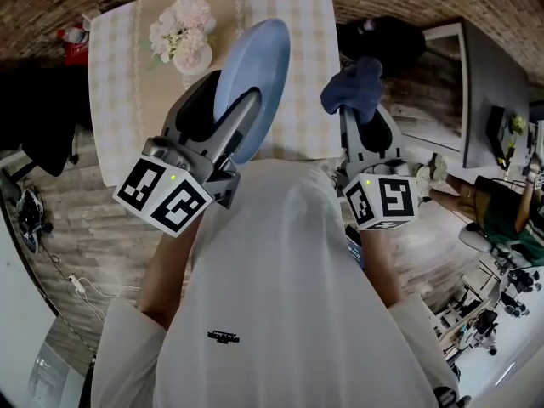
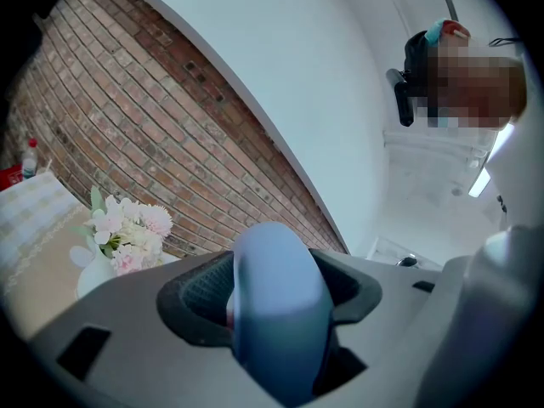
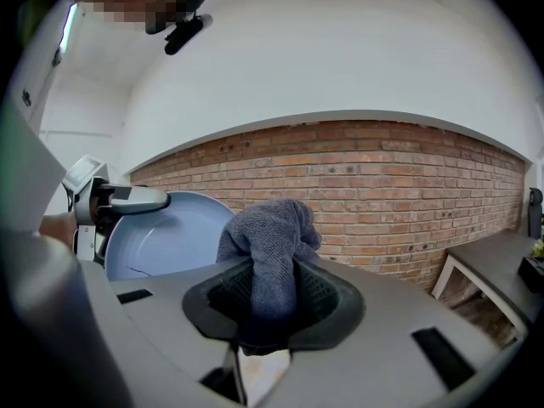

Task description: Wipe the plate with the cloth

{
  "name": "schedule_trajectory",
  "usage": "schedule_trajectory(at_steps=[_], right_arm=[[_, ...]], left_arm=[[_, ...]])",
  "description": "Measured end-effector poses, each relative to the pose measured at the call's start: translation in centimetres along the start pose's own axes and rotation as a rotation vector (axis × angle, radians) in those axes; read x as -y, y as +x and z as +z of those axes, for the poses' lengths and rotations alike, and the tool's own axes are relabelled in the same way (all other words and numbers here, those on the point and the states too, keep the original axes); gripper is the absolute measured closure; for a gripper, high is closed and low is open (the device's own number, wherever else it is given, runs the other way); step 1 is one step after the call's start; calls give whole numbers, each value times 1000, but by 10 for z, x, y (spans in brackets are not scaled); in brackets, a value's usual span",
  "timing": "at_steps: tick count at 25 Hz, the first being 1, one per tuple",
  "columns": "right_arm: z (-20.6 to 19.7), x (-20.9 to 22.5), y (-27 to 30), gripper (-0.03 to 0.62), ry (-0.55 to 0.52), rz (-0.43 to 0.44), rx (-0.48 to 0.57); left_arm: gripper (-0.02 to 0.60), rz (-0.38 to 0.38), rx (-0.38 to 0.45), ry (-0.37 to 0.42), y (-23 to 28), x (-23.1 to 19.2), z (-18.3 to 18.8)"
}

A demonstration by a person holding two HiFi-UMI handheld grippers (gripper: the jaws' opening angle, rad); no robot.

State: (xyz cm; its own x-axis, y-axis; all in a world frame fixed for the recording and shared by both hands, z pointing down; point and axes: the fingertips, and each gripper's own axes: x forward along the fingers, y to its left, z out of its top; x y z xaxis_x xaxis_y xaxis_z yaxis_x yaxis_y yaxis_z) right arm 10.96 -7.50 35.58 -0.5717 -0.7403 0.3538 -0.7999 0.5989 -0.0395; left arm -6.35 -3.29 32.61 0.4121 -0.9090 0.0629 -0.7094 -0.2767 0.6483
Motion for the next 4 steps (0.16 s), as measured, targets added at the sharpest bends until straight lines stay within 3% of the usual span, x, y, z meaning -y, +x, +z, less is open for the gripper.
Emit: schedule_trajectory(at_steps=[4], right_arm=[[2,-4,1,470,11,13,0]], left_arm=[[305,0,-4,0,-1,1,1]])
